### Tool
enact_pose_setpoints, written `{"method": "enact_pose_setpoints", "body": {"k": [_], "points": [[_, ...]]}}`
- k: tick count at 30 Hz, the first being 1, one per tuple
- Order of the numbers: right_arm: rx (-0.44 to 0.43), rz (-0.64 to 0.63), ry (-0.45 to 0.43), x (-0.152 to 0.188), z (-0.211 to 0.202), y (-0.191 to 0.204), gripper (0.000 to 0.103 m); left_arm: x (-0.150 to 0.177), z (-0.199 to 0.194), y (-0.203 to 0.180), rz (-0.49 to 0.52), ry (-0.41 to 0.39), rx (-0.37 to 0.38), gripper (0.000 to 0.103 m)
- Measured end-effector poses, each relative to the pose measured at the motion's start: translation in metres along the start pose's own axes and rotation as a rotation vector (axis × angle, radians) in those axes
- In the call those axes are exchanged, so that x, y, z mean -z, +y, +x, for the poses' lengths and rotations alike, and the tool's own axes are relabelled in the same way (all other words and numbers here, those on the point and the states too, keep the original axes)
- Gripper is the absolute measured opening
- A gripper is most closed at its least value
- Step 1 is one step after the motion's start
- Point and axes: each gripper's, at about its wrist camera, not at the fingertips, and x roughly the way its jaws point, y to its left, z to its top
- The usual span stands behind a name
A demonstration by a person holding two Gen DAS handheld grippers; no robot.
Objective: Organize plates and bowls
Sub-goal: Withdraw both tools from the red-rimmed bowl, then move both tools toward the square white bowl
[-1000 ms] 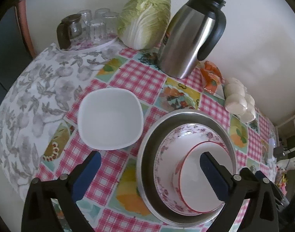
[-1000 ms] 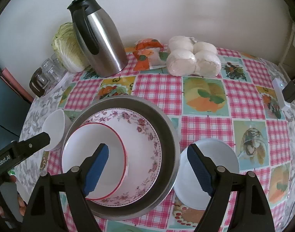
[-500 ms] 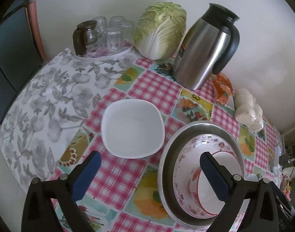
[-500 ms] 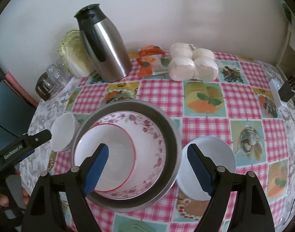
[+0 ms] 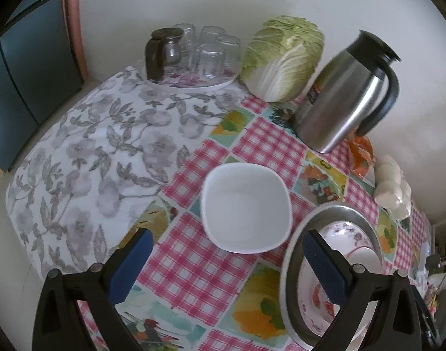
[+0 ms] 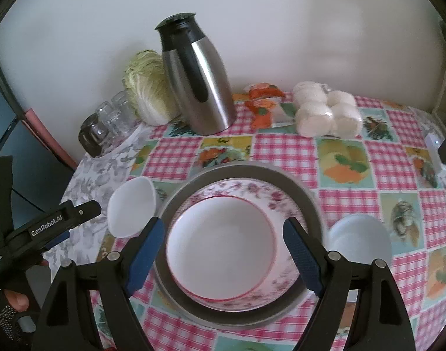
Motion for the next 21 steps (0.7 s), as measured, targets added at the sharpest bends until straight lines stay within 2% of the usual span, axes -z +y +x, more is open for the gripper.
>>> {"method": "enact_pose_setpoints", "body": {"k": [8,15,21], "points": [[0.038,0.003,-0.005,0.007,0.015,0.011,0.084,-0.009,0.009,0.028,-0.046,0.014,0.002,0.103],[0.056,-0.038,-0.002,0.007,0.025,0.028,0.084,-0.015,0.018,0.058,-0.126,0.023,0.011,0.103],[0.064,-0.085,0.011,0.002,0.028,0.048,0.084,-0.018,0.024,0.067,-0.155,0.027,0.042,0.103]]}}
